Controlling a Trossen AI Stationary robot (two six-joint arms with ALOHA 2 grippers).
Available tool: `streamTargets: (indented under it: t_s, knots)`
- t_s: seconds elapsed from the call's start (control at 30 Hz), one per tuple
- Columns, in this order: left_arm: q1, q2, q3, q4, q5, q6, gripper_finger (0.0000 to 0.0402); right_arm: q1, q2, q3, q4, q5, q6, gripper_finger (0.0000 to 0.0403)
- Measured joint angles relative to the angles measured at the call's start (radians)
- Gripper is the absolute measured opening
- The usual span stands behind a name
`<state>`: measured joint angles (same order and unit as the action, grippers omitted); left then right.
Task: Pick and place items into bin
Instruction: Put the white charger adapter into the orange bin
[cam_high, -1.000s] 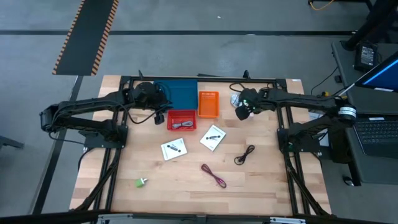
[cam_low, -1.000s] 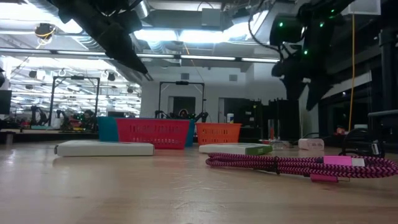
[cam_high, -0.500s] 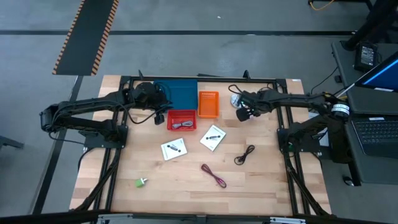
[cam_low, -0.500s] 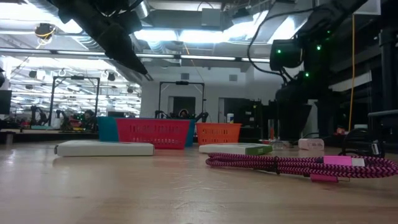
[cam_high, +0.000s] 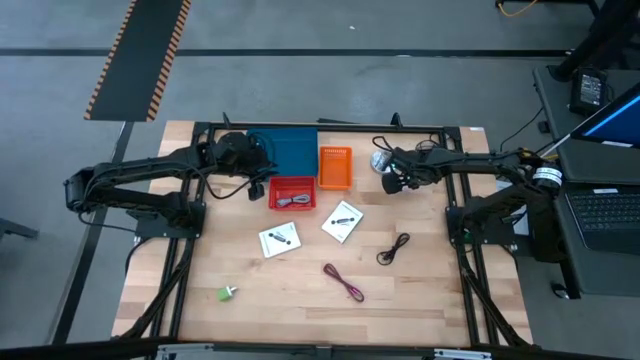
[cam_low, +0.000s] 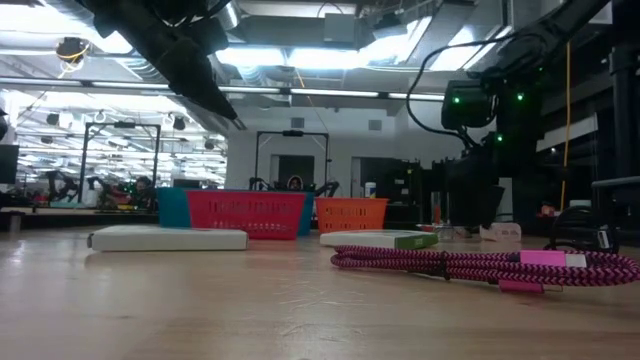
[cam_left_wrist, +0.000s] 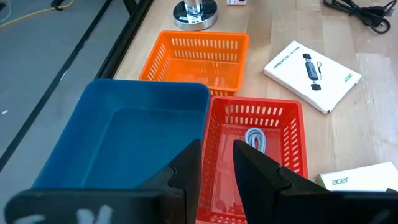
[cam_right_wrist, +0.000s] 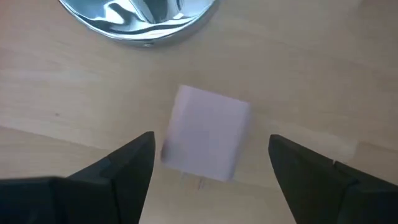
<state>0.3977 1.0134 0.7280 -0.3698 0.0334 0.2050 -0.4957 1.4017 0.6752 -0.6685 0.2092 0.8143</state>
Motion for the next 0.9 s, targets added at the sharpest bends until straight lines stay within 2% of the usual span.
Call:
streamTargets:
  t_s: [0.2, 0.53, 0.9]
  knots:
    - [0.0, 0.0, 0.0, 0.0, 0.0, 0.0, 0.0088, 0.0, 0.0, -0.038, 0.09, 0.0, 0.005, 0.0292]
    - [0.0, 0.0, 0.0, 0.0, 0.0, -0.002, 0.0088, -0.026, -0.002, -0.096, 0.116, 0.006, 0.017, 0.0289]
    - [0.0, 0.0, 0.0, 0.0, 0.001, -0.018, 0.0088, -0.026, 0.0, -0.101, 0.192, 0.058, -0.114, 0.022]
